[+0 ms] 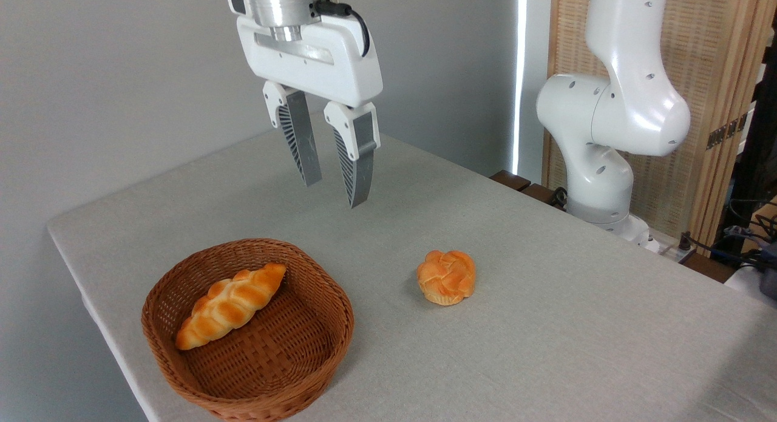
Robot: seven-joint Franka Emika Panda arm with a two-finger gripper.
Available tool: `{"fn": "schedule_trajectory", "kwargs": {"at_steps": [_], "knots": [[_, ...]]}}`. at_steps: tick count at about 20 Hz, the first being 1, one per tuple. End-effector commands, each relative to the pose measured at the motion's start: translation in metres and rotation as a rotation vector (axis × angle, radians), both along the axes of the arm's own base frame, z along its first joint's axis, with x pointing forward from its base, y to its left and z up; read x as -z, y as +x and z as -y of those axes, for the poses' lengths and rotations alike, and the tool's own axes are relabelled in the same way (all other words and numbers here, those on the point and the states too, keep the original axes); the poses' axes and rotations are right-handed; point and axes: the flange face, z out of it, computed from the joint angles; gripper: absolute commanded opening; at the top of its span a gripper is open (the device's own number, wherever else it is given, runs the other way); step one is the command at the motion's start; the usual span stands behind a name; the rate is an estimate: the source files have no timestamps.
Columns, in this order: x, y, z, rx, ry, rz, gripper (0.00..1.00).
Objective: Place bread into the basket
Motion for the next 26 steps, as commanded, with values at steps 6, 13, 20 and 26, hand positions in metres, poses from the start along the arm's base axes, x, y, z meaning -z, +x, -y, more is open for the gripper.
{"fn": "schedule_trajectory", "kwargs": {"at_steps": [6,13,20,26], "knots": [[0.022,0.017,0.032,0.050,0.011,-0.009,1.00],[0.022,0.021,0.027,0.043,0.008,0.009,1.00],[0.021,0.022,0.021,0.032,0.002,0.012,1.00],[0.021,0.022,0.022,0.031,0.001,0.012,1.00]]}}
